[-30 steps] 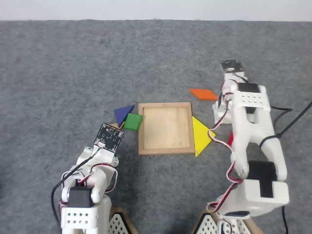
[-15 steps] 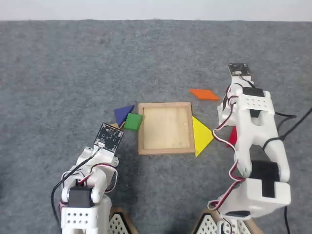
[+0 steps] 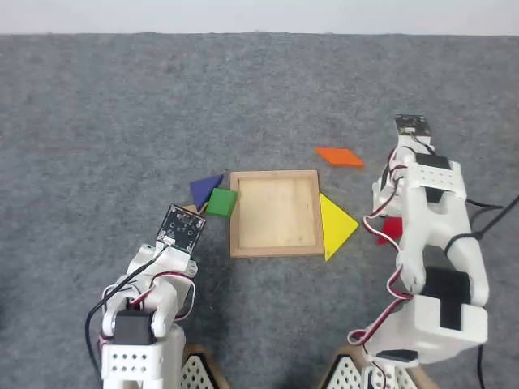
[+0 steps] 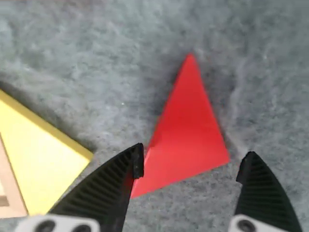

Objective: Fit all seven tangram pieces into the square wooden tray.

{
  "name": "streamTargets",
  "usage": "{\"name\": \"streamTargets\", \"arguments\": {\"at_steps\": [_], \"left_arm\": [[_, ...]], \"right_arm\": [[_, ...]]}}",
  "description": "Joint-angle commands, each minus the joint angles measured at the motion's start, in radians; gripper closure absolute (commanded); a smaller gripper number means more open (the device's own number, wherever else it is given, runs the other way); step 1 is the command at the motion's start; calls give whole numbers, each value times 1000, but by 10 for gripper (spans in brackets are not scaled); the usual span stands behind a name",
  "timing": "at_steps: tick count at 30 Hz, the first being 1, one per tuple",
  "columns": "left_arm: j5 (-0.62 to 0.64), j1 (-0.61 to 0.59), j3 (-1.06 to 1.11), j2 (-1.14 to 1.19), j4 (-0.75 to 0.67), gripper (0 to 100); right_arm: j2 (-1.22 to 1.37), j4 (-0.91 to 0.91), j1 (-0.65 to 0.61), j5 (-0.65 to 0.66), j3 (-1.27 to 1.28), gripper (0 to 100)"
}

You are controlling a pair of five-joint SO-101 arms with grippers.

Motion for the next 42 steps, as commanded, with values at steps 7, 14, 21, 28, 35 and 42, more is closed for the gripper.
{"name": "streamTargets", "arguments": {"at_steps": [7, 14, 21, 28, 35, 42], "left_arm": [[3, -3, -8, -3, 5, 958], [3, -3, -8, -3, 5, 958], [3, -3, -8, -3, 5, 958], [3, -3, -8, -3, 5, 958], [3, -3, -8, -3, 5, 958], [3, -3, -8, -3, 5, 958]], "right_arm": [[-64, -82, 15, -86, 43, 691], [-19, -91, 15, -107, 37, 691], [122, -81, 53, -107, -38, 693], [150, -61, 59, -107, -46, 805], [143, -76, 62, -107, -48, 865], [142, 51, 81, 3, -184, 819]]}}
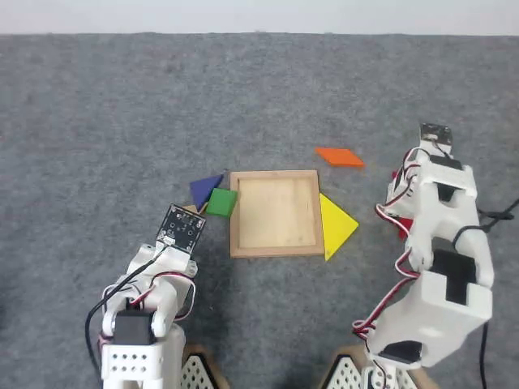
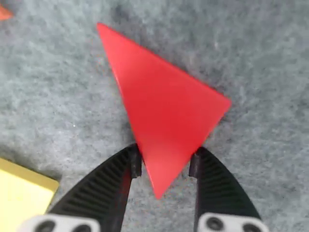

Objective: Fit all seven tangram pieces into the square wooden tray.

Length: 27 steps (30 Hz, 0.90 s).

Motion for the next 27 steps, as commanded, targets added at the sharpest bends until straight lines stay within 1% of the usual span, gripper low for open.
{"name": "streamTargets", "arguments": {"at_steps": [1, 3, 5, 7, 11, 16, 27], "left_arm": [[3, -3, -8, -3, 5, 958], [3, -3, -8, -3, 5, 958], [3, -3, -8, -3, 5, 958], [3, -3, -8, -3, 5, 958], [3, -3, -8, -3, 5, 958], [3, -3, -8, -3, 5, 958], [3, -3, -8, -3, 5, 958]], "right_arm": [[-2, 97, 18, 91, -140, 790], [5, 145, 38, 109, -207, 725], [8, 154, 47, 143, -242, 674], [8, 143, 45, 155, -249, 651], [24, 84, 36, 155, -245, 660], [114, 53, 2, 160, -252, 663], [82, 82, -39, 150, -245, 663]]}}
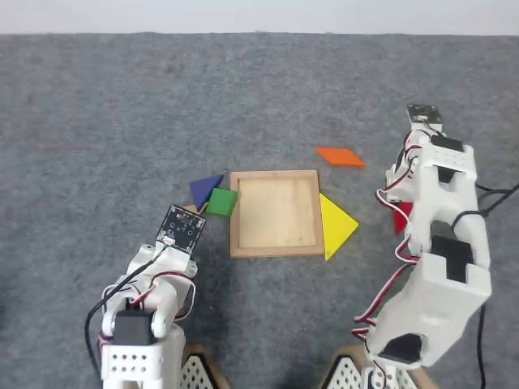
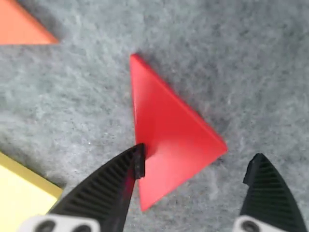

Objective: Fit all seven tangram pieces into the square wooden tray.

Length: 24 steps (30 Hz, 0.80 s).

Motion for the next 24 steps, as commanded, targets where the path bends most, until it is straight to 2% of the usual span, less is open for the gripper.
{"name": "streamTargets", "arguments": {"at_steps": [1, 10, 24], "left_arm": [[3, -3, -8, -3, 5, 958], [3, -3, -8, -3, 5, 958], [3, -3, -8, -3, 5, 958]], "right_arm": [[-51, 16, -36, 2, -28, 663], [-13, 15, -79, 0, -28, 663], [21, -44, -54, 12, -34, 660]]}}
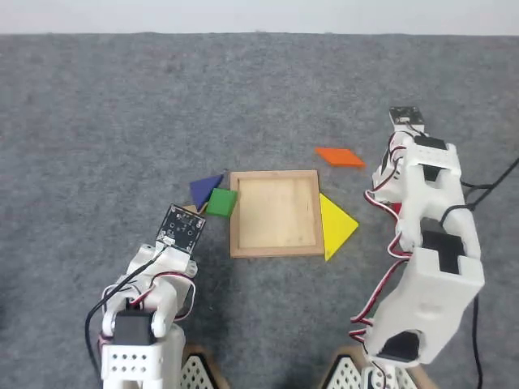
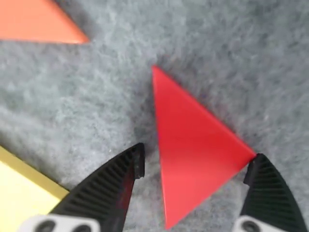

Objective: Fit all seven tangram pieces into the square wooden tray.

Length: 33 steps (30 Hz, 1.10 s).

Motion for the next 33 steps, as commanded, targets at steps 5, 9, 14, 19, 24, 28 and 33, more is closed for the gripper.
{"name": "streamTargets", "arguments": {"at_steps": [5, 9, 14, 19, 24, 28, 33], "left_arm": [[3, -3, -8, -3, 5, 958], [3, -3, -8, -3, 5, 958], [3, -3, -8, -3, 5, 958], [3, -3, -8, -3, 5, 958], [3, -3, -8, -3, 5, 958], [3, -3, -8, -3, 5, 958], [3, -3, -8, -3, 5, 958]], "right_arm": [[7, -16, 2, 72, -31, 679], [50, -15, 4, 94, -37, 797], [39, -15, 4, 86, -34, 816], [31, -12, 10, 78, -34, 859], [-27, 44, 10, 28, -28, 804], [-113, 151, 10, 32, -35, 673], [-189, 151, 10, 118, -95, 603]]}}
